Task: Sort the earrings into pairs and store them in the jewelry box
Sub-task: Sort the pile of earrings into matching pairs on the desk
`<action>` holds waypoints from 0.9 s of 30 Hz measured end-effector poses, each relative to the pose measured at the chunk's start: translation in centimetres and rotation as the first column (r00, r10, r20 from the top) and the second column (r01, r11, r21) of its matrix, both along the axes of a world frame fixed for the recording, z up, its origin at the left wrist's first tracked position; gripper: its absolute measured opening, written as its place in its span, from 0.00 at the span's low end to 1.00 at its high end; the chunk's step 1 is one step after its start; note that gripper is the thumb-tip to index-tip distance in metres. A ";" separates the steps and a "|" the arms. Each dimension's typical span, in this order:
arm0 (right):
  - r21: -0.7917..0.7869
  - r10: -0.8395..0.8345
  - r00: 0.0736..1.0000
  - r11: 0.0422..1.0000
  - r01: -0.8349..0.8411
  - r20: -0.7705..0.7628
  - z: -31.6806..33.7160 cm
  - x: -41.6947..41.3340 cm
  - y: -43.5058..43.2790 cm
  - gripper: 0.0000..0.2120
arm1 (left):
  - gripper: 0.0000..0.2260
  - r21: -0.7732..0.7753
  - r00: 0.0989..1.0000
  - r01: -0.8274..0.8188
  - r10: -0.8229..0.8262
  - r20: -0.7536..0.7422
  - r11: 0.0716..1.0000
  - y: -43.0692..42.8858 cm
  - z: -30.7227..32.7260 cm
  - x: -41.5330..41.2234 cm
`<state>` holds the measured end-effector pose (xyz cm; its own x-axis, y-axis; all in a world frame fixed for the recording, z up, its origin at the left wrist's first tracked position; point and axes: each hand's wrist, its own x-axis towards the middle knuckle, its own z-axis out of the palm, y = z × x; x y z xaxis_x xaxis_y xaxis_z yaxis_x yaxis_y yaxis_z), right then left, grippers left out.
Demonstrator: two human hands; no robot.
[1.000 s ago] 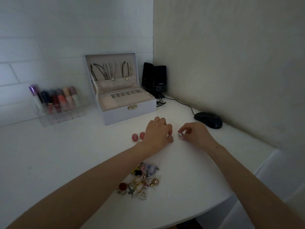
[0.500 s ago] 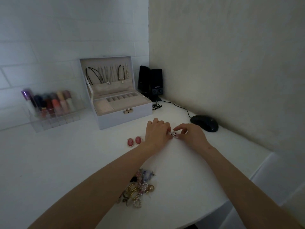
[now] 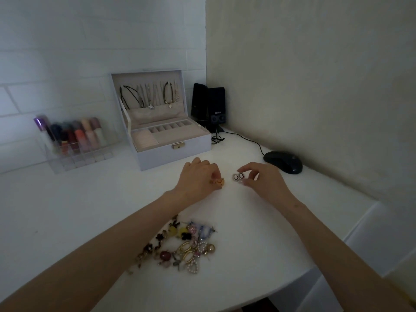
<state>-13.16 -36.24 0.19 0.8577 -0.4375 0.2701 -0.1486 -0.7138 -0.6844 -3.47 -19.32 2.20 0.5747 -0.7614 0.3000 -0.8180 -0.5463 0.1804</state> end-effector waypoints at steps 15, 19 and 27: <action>0.111 0.487 0.830 0.873 -0.476 -0.273 2.2 -1.5 10.1 0.10 | 0.03 0.101 0.895 0.149 -0.091 -0.436 0.984 11.1 0.7 -0.1; 0.093 0.475 0.834 0.879 -0.469 -0.281 2.1 -1.1 10.8 0.10 | 0.06 0.064 0.851 0.160 -0.105 -0.514 0.985 12.0 0.8 0.1; 0.135 0.468 0.840 0.883 -0.449 -0.273 2.1 -1.4 11.0 0.09 | 0.08 0.037 0.830 0.178 -0.130 -0.542 0.983 12.8 0.7 0.4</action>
